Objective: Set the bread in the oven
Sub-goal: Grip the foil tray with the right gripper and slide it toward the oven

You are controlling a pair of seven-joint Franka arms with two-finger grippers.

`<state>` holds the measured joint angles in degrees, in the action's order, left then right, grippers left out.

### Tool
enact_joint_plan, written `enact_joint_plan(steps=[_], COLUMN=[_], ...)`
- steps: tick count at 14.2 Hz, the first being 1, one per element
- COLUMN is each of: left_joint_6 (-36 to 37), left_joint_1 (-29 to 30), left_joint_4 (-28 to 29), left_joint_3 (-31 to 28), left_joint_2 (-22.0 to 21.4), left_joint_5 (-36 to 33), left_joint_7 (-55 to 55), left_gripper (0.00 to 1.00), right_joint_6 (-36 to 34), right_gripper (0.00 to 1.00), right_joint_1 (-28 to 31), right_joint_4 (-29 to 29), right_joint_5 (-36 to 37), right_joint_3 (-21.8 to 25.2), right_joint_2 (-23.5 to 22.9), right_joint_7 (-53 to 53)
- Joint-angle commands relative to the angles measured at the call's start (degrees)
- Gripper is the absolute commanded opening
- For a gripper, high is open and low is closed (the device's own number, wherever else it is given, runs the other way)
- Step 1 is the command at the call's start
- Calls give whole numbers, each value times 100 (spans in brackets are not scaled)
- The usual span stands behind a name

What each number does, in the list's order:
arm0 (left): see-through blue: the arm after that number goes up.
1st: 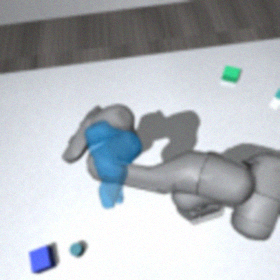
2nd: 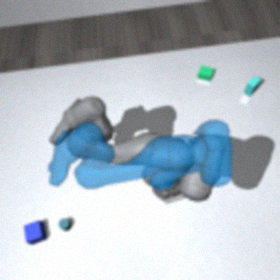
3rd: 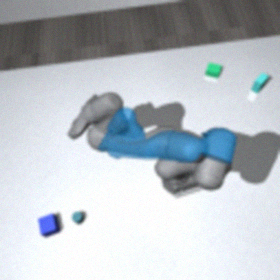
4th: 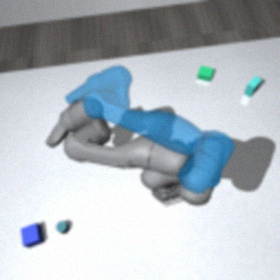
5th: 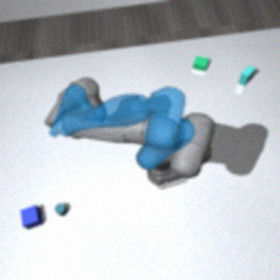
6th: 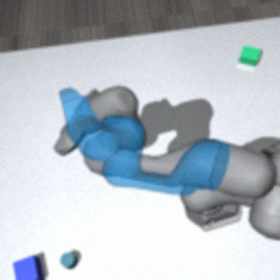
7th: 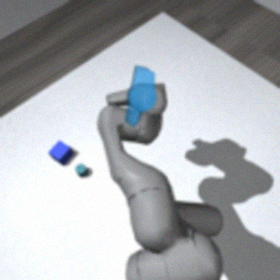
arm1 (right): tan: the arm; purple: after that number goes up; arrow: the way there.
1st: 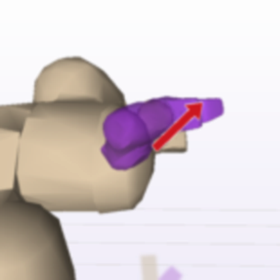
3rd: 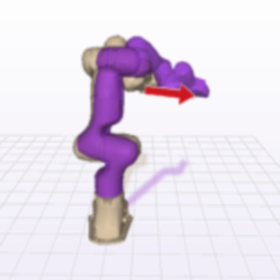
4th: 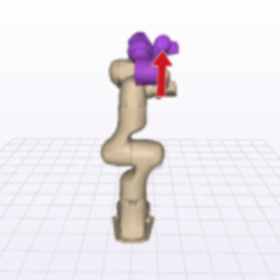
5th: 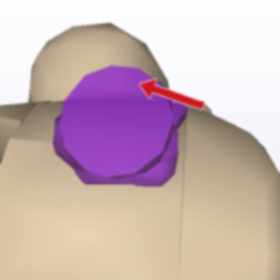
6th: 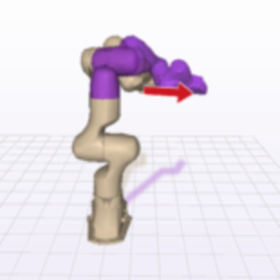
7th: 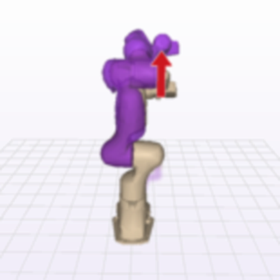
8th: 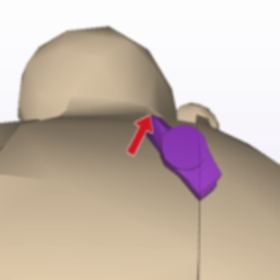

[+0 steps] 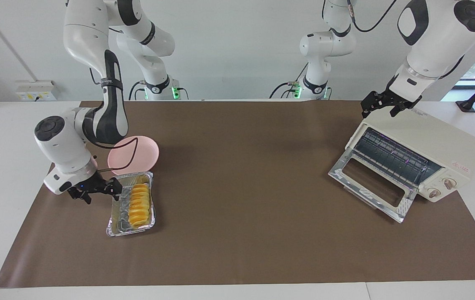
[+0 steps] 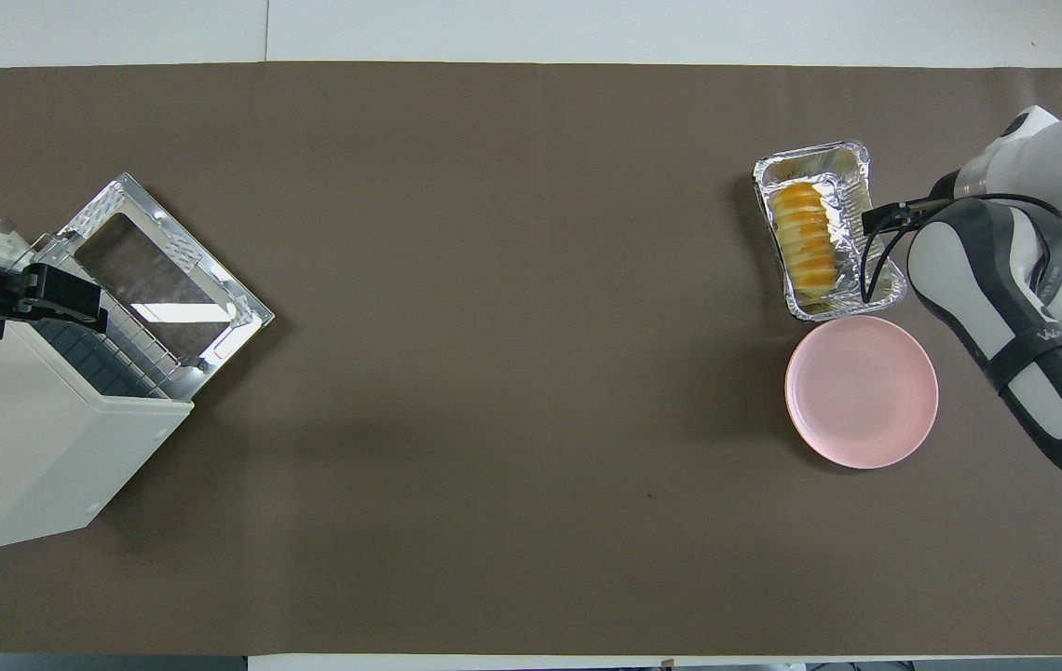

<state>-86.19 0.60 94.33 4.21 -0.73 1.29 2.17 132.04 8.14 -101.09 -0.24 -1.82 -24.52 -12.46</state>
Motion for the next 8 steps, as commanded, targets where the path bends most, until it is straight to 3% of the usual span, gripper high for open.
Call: enact_joint_plan(steps=[1,3,4,6,8], left_joint_6=[-91,-91,-91,-91,-91], left_joint_1=[63,63,63,63,63], left_joint_4=[112,112,112,112,112], left_joint_3=[9,9,9,9,9], left_joint_2=[-94,-94,-94,-94,-94], left_joint_5=[91,100,91,100,100], left_joint_7=[-50,-41,-41,-50,-41], left_gripper=[100,100,100,100,100], right_joint_6=[94,102,94,111,338], right_gripper=[92,87,79,45,17], right_joint_1=[12,-40,-49,-49,-32], right_joint_4=[72,90,90,20,-216], right_joint_5=[-90,-116,-116,-116,-116], right_joint_3=[-56,-56,-56,-56,-56], right_joint_2=[-140,-211,-211,-228,-202], right_joint_7=[-117,-90,-90,-81,-81])
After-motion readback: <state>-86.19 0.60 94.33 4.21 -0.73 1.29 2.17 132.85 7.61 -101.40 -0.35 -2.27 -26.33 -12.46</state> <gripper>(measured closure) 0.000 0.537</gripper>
